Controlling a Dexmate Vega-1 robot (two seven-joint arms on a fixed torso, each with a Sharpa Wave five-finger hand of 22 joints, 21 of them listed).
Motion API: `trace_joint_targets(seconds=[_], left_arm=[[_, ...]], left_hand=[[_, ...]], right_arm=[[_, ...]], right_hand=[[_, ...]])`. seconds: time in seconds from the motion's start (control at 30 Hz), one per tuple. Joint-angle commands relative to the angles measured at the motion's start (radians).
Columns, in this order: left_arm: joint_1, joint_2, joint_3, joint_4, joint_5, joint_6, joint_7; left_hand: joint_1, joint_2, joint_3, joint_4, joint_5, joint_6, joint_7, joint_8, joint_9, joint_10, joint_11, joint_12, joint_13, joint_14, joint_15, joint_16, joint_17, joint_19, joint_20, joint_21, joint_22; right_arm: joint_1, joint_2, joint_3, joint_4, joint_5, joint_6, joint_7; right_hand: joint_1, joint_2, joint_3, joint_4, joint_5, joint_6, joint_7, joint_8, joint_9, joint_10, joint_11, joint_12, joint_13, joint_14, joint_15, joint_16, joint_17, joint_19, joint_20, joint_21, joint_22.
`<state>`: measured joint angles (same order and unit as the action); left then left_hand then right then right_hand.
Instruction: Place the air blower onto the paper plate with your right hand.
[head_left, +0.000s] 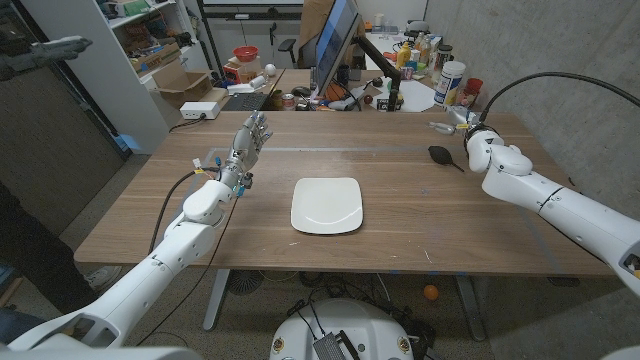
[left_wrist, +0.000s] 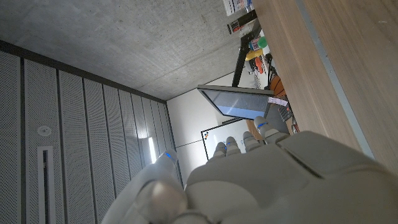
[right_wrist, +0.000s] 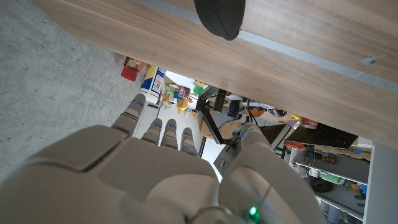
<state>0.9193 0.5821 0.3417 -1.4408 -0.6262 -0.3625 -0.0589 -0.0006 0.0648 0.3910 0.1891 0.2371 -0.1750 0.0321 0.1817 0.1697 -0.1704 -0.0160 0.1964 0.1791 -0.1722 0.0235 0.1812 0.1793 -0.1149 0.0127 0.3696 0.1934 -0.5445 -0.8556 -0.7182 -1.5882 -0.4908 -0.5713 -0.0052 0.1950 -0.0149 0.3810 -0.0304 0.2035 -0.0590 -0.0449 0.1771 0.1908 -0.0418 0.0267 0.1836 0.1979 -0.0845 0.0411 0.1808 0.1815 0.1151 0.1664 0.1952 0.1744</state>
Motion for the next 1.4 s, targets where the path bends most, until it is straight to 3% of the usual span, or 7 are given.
trace_joint_targets(seconds=[0.03, 0.13, 0.2, 0.27, 1.07, 1.4], left_arm=[[0.001, 0.0, -0.002, 0.012, -0.007, 0.003, -0.003], [-0.001, 0.001, -0.002, 0.015, -0.007, 0.005, -0.004], [-0.003, 0.001, -0.002, 0.017, -0.006, 0.005, -0.003], [-0.005, 0.0, -0.001, 0.021, -0.007, 0.006, -0.007], [-0.041, -0.012, 0.01, 0.075, -0.008, 0.015, -0.025], [-0.057, -0.018, 0.013, 0.097, -0.009, 0.016, -0.03]], left_hand=[[-0.005, 0.084, -0.003, -0.001, 0.005, -0.037, 0.002, 0.003, 0.004, -0.049, 0.006, 0.005, 0.005, -0.035, 0.003, 0.006, 0.001, 0.004, 0.003, -0.003, 0.001], [-0.005, 0.084, -0.004, -0.001, 0.005, -0.036, 0.003, 0.004, 0.004, -0.049, 0.006, 0.005, 0.005, -0.034, 0.003, 0.006, 0.001, 0.004, 0.004, -0.003, 0.001], [-0.005, 0.084, -0.004, -0.001, 0.005, -0.036, 0.003, 0.003, 0.004, -0.05, 0.005, 0.005, 0.005, -0.034, 0.003, 0.006, 0.001, 0.004, 0.004, -0.003, 0.001], [-0.004, 0.084, -0.005, -0.001, 0.006, -0.036, 0.003, 0.003, 0.004, -0.05, 0.006, 0.004, 0.005, -0.034, 0.003, 0.006, 0.001, 0.004, 0.004, -0.003, 0.001], [-0.003, 0.086, -0.011, -0.002, 0.007, -0.036, 0.004, 0.002, 0.005, -0.051, 0.008, 0.004, 0.005, -0.035, 0.003, 0.005, 0.001, 0.004, 0.005, -0.006, 0.001], [-0.003, 0.087, -0.013, -0.002, 0.008, -0.036, 0.004, 0.002, 0.005, -0.051, 0.006, 0.004, 0.005, -0.035, 0.005, 0.005, 0.001, 0.005, 0.005, -0.006, 0.001]], right_arm=[[0.028, 0.018, -0.036, 0.056, -0.002, -0.035, 0.038], [0.031, 0.02, -0.041, 0.069, 0.001, -0.038, 0.038], [0.036, 0.025, -0.046, 0.079, 0.002, -0.05, 0.043], [0.039, 0.025, -0.052, 0.087, 0.002, -0.047, 0.044], [0.098, 0.072, -0.126, 0.205, 0.005, -0.02, 0.073], [0.128, 0.093, -0.159, 0.253, -0.006, -0.005, 0.094]], right_hand=[[0.018, 0.002, 0.004, -0.01, 0.008, -0.006, -0.01, 0.008, 0.001, -0.009, -0.002, 0.001, 0.001, -0.004, -0.001, 0.005, 0.001, 0.007, 0.006, 0.004, 0.004], [0.028, 0.004, 0.006, -0.017, 0.01, -0.004, -0.013, 0.011, 0.001, -0.006, -0.005, 0.004, 0.001, 0.001, -0.003, 0.008, 0.001, 0.016, -0.002, 0.008, 0.004], [0.042, 0.008, 0.01, -0.026, 0.012, 0.004, -0.037, 0.016, 0.001, -0.003, -0.008, 0.008, 0.001, 0.005, -0.001, 0.01, 0.001, 0.025, 0.002, 0.01, 0.004], [0.046, 0.01, 0.011, -0.028, 0.012, 0.005, -0.04, 0.017, 0.001, -0.002, -0.012, 0.009, 0.001, 0.007, -0.002, 0.011, 0.001, 0.027, 0.003, 0.011, 0.004], [0.08, 0.013, 0.015, -0.054, 0.015, 0.021, -0.034, 0.023, 0.0, 0.007, -0.014, 0.016, 0.0, 0.034, -0.006, 0.021, 0.001, 0.052, 0.006, 0.016, 0.003], [0.101, 0.01, 0.009, -0.071, 0.015, 0.052, -0.026, 0.031, 0.001, 0.042, -0.017, 0.027, 0.0, 0.084, -0.015, 0.033, 0.001, 0.1, -0.002, 0.028, 0.004]])
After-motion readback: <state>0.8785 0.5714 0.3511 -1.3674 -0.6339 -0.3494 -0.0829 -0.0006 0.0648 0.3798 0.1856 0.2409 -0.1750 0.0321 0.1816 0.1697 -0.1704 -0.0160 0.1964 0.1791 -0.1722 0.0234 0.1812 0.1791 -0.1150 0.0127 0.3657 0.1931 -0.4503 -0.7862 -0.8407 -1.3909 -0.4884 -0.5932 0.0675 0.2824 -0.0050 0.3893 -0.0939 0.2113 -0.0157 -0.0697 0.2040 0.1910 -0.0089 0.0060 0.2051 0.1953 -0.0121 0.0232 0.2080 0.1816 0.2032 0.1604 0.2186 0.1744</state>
